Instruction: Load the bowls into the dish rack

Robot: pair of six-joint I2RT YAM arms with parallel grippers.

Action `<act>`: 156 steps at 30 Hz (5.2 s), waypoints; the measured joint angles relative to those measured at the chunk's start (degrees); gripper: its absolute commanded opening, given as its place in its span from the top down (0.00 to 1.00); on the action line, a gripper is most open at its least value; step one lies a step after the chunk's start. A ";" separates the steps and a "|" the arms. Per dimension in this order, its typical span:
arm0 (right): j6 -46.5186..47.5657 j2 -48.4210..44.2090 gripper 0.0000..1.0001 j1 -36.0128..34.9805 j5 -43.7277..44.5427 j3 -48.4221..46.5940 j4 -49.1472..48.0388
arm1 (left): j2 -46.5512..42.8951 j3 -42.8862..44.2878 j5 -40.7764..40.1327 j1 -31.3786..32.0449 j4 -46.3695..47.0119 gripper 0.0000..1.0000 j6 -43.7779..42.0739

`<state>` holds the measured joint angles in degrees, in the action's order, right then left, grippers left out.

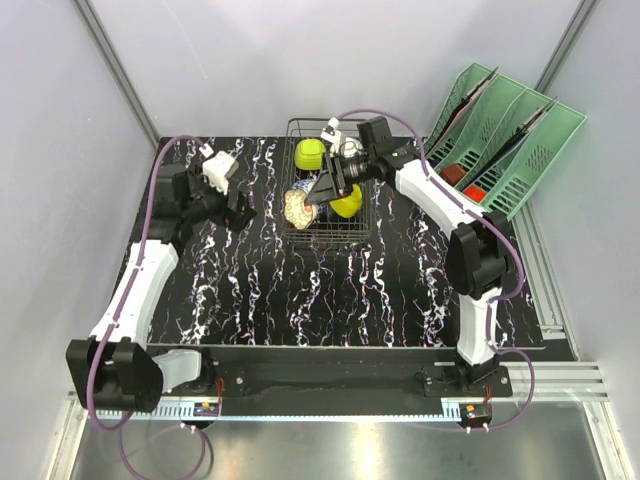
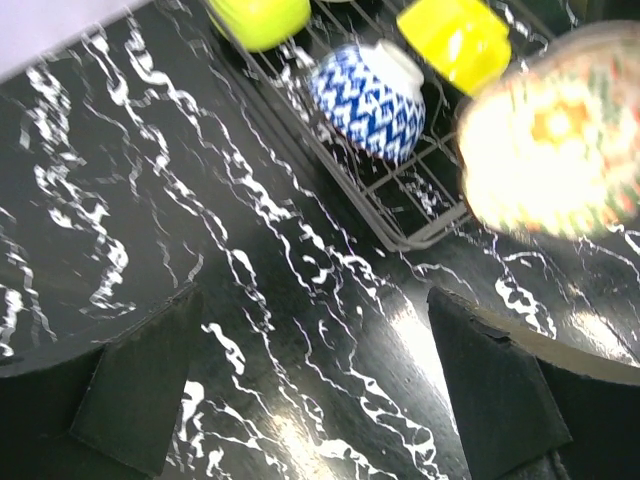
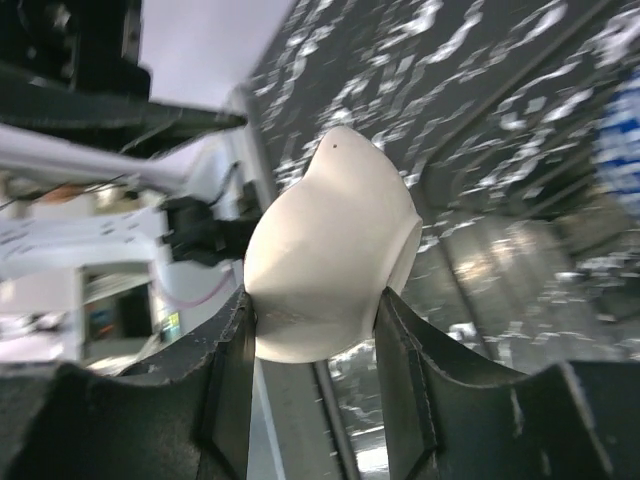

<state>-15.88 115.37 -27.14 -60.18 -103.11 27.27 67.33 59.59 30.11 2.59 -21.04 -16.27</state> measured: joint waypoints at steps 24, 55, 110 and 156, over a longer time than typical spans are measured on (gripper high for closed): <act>22.56 20.22 1.00 1.22 48.81 -34.42 12.44 | 8.26 -4.37 -1.73 6.84 -0.35 0.01 -3.28; 31.34 31.19 1.00 -1.70 62.79 -40.87 9.86 | 9.75 -4.37 -3.15 6.84 -1.09 0.01 -5.18; 28.59 33.99 0.12 -3.48 62.42 -41.94 6.62 | 8.70 -6.73 -2.05 5.90 0.24 0.01 -5.27; 24.90 -8.72 0.07 2.10 64.24 6.45 6.88 | 28.48 12.70 -5.44 6.47 0.04 0.01 -3.02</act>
<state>9.02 106.65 -25.04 4.05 -96.66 34.15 95.81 72.29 24.67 9.06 -20.99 -19.29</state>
